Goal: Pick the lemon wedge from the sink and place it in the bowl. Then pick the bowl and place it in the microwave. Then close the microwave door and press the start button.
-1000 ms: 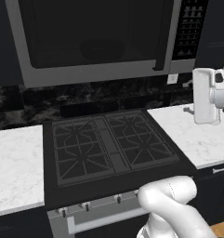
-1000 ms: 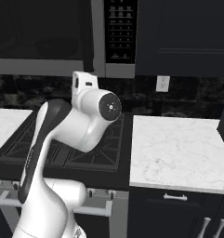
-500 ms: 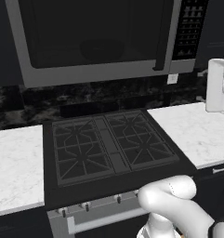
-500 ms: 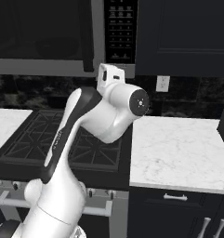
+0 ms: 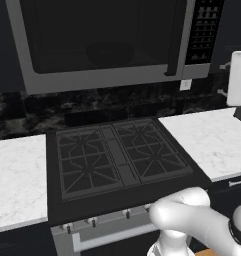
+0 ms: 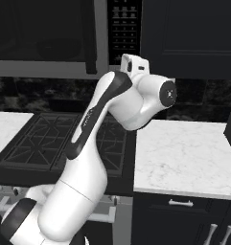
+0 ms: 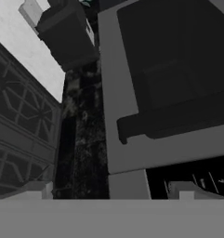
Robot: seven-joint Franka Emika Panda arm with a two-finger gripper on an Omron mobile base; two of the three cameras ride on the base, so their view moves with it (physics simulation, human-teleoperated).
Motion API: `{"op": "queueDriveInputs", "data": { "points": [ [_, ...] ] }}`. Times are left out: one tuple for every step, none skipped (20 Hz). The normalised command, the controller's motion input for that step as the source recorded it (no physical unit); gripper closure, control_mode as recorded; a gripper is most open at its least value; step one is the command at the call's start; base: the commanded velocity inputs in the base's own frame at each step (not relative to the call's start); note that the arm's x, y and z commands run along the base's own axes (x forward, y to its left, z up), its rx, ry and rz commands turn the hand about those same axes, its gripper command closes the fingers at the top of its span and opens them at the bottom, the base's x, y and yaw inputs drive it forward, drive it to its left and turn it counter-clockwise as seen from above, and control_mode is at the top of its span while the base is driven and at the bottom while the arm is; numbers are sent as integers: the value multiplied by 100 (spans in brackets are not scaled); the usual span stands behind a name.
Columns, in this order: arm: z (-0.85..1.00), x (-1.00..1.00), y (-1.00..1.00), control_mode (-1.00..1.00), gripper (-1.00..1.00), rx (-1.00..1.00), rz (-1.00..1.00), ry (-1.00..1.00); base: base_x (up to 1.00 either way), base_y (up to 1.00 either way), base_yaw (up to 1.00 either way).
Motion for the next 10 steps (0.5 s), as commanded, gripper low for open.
{"op": "queueDriveInputs", "data": {
  "points": [
    [11,36,-14,-100,-100,0,0,-11,0,0,0],
    [12,35,-11,-100,-100,0,0,-10,0,0,0],
    [10,29,-6,-100,-100,0,0,-9,0,0,0],
    [4,26,0,-100,-100,0,0,-8,0,0,0],
    [3,20,0,-100,-100,0,0,-9,0,0,0],
    [3,19,0,-100,-100,0,0,-9,0,0,0],
    [1,14,0,-100,-100,0,0,-10,0,0,0],
    [3,13,0,-100,-100,0,0,-11,0,0,0],
    [0,16,0,-100,-100,0,0,-10,0,0,0],
    [4,9,0,-100,-100,0,0,-11,0,0,0]
  ]
}}
